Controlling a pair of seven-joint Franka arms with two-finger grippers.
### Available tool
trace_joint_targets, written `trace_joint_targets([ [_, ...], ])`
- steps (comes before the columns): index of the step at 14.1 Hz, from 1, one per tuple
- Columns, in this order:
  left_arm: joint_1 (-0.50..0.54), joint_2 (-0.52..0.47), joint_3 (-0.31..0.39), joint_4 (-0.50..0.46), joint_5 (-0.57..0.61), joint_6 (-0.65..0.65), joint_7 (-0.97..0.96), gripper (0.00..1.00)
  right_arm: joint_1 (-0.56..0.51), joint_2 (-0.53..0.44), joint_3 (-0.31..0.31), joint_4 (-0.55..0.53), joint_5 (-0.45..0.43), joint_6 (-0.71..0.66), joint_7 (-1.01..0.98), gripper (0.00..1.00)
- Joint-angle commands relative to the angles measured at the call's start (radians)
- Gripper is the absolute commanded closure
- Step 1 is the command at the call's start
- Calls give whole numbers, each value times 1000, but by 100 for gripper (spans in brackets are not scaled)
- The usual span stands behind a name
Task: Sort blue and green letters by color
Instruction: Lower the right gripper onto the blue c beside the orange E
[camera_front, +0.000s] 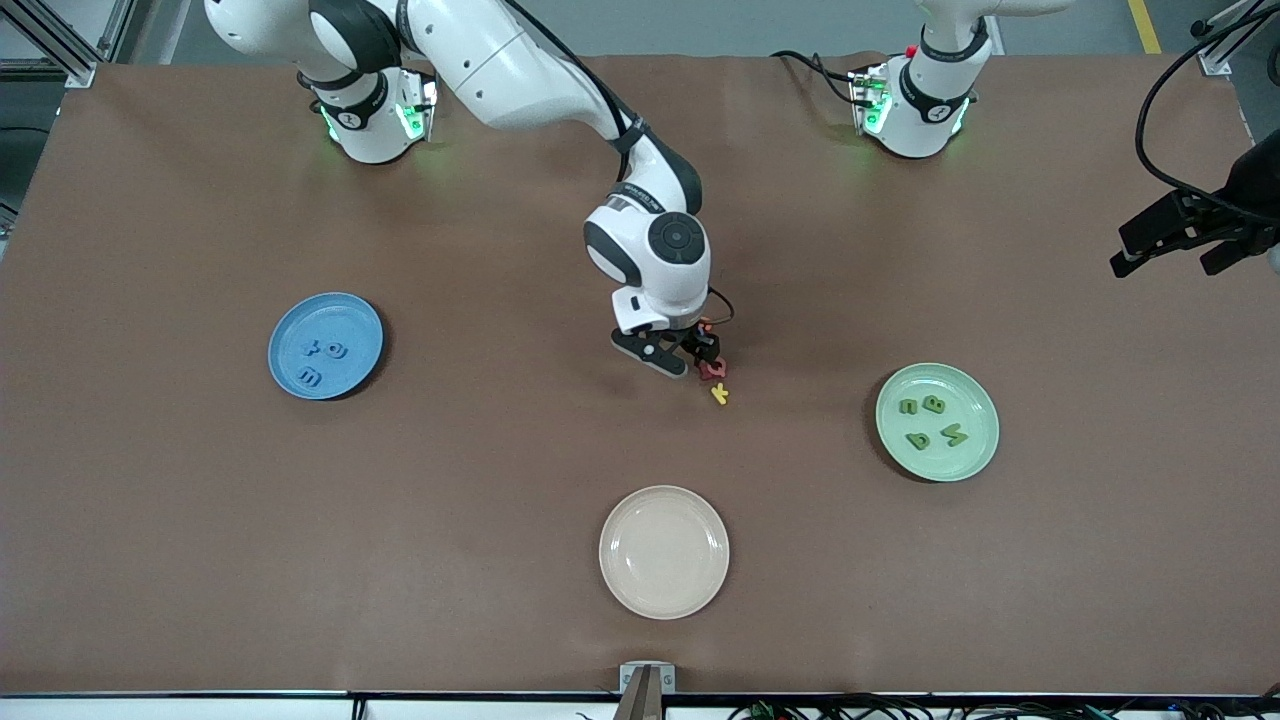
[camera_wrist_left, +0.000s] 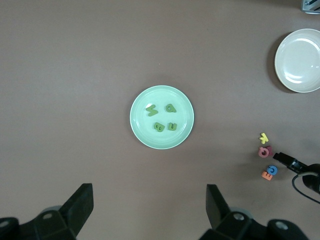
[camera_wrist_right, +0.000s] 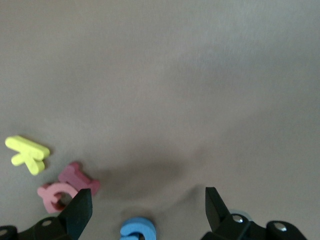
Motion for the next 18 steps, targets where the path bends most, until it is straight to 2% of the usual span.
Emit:
trace_joint_targets([
  [1, -2, 7, 2, 22, 16, -9, 14, 1, 25, 26, -13, 36, 6, -21, 24, 0],
  [5, -2, 9, 2, 17, 17, -9, 12, 1, 39, 40, -14, 36, 5, -21, 49, 0],
  [14, -2, 10, 2, 11, 17, -9, 6, 1, 64, 40, -14, 36, 6, -23, 85, 10],
  [16, -2, 10, 2, 10, 17, -9, 5, 1, 64, 42, -14, 36, 5, -21, 85, 24],
  [18, -2, 10, 2, 10, 17, -9, 5, 1, 64, 40, -14, 34, -1, -21, 82, 53],
])
